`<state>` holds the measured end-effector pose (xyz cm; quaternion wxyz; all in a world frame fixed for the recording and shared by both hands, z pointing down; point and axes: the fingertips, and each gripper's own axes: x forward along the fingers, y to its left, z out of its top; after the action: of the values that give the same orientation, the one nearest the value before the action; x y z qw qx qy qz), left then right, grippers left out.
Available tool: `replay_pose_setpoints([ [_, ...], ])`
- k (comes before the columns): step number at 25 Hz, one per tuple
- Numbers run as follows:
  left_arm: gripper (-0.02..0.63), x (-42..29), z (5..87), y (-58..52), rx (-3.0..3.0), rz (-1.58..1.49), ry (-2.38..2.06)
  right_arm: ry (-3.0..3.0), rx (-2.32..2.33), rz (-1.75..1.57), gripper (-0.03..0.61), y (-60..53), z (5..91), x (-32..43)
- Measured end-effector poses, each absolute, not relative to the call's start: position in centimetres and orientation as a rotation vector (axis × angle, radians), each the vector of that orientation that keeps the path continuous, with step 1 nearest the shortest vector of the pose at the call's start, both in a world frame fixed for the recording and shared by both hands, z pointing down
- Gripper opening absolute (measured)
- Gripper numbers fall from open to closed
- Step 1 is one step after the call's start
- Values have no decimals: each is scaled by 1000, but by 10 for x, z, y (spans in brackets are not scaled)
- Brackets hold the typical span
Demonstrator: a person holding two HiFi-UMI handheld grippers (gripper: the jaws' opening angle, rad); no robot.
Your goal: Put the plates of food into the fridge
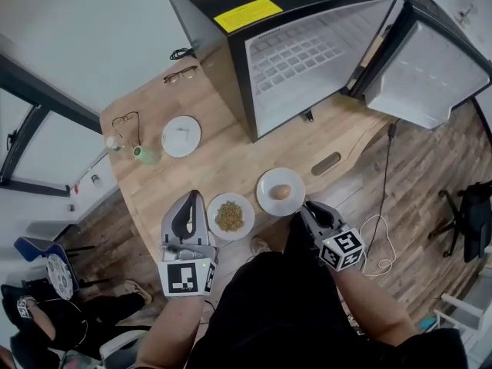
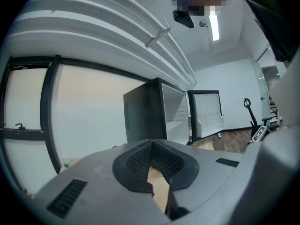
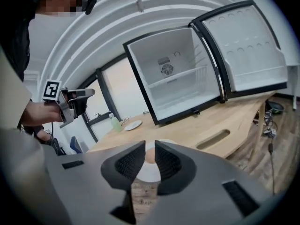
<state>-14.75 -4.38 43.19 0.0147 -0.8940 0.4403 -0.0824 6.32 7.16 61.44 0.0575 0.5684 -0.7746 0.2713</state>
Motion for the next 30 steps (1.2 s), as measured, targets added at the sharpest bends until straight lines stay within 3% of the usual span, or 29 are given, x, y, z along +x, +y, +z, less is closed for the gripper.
replay_pose_setpoints([
  [2,3,-147,438,-40,-2786,-274,1376,-2335,1720,956,144,71,633,66],
  [3,3,-147,439,-38,-2786,-281,1380,-2318,1727,1021,159,71,643,68],
  [9,3,-154,447,-37,-2775,-331,1411,-2193,1801,1331,207,73,691,80],
  [14,3,-161,451,-37,-2747,-378,1402,-2185,1770,1502,210,65,714,69],
  [16,3,-162,451,-36,-2744,-396,1392,-2181,1755,1595,206,63,722,65],
  [19,3,-166,451,-37,-2743,-413,1390,-2188,1769,1720,105,59,724,64],
  [30,3,-135,436,-22,-2773,-390,1312,-2297,1780,1718,32,49,681,73],
])
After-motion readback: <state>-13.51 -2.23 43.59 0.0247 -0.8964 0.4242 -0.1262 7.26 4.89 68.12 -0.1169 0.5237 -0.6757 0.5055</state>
